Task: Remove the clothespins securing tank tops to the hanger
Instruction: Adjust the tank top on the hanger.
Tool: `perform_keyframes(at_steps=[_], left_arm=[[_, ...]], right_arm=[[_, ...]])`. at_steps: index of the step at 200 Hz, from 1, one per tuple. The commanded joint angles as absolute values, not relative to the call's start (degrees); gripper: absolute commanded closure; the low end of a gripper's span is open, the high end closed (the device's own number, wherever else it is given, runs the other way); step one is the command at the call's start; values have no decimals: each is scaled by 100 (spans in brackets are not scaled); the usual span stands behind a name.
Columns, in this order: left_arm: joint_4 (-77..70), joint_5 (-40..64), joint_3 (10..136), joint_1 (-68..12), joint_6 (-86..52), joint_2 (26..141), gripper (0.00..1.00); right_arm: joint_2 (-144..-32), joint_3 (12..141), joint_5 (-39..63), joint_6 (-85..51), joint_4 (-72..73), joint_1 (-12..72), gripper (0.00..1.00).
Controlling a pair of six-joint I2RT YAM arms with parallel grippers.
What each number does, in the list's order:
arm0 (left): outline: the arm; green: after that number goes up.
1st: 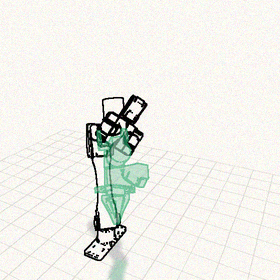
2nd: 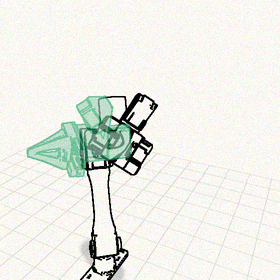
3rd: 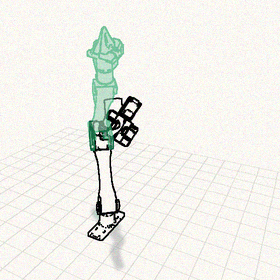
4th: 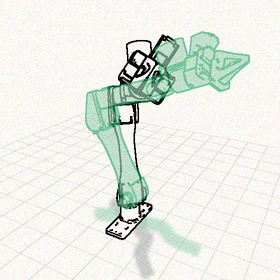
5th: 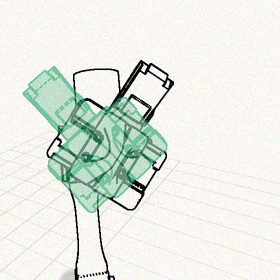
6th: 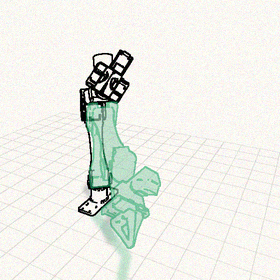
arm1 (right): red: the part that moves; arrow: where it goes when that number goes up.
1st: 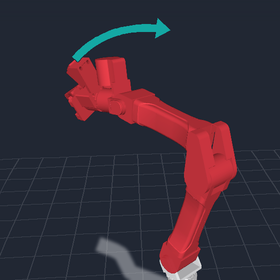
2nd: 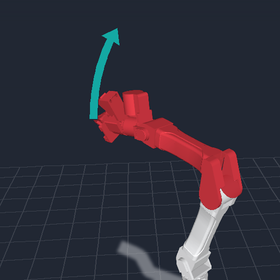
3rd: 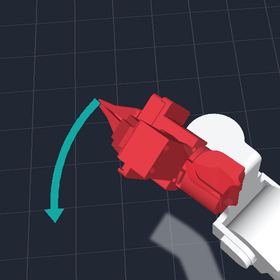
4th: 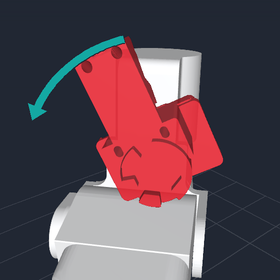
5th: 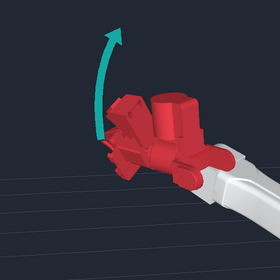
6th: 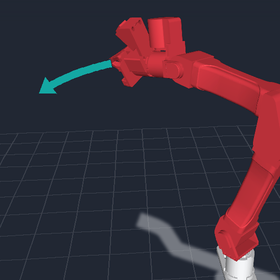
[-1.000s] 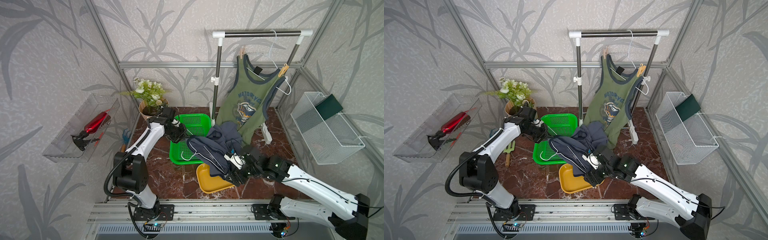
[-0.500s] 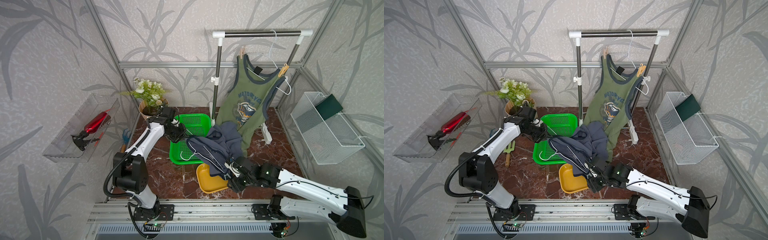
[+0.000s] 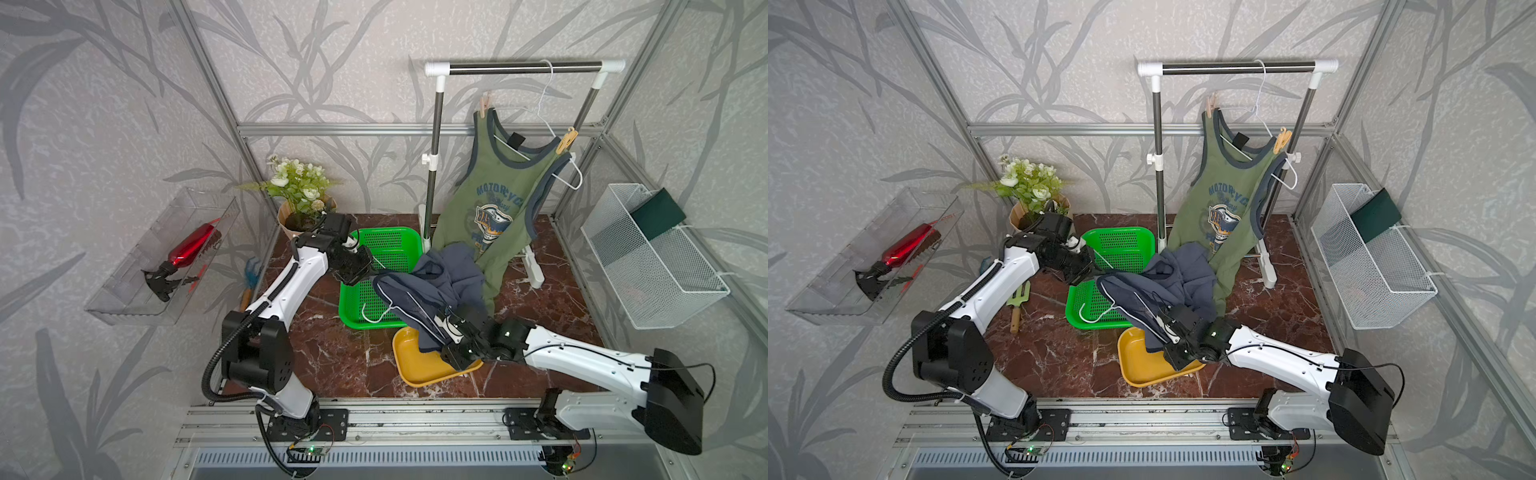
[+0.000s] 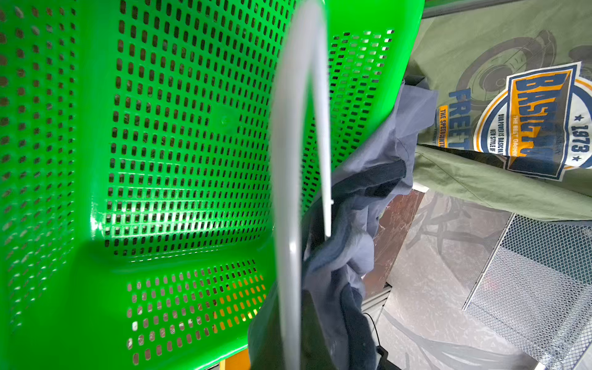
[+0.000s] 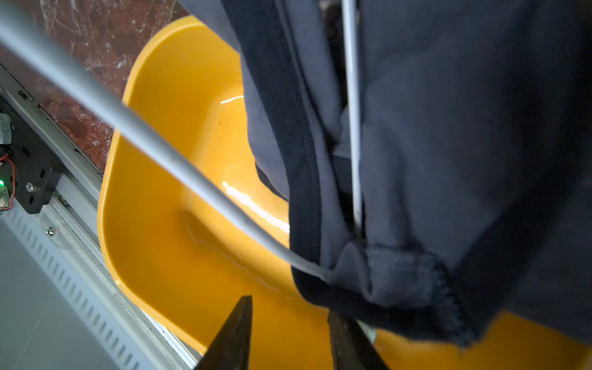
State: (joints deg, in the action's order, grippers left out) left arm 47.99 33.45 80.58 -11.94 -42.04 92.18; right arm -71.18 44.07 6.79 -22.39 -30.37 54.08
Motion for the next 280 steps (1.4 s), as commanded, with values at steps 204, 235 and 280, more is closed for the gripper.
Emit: perform_keyframes(at_steps=[204,235,280], left_arm=[[4835,3076,8005,-1327,-4140,9026,100],[4826,3065,8001,-1340,-4157,9002,100],[4842,3041,8007,-1362,-4175,8947,100]], right_arm=[[-5710,4589,335,-2638,-3550,5213,49],[-5502,4147,703,-2949,-3244,4804,48],[-6282,4038,1029,-3103,-2554,4575,48]])
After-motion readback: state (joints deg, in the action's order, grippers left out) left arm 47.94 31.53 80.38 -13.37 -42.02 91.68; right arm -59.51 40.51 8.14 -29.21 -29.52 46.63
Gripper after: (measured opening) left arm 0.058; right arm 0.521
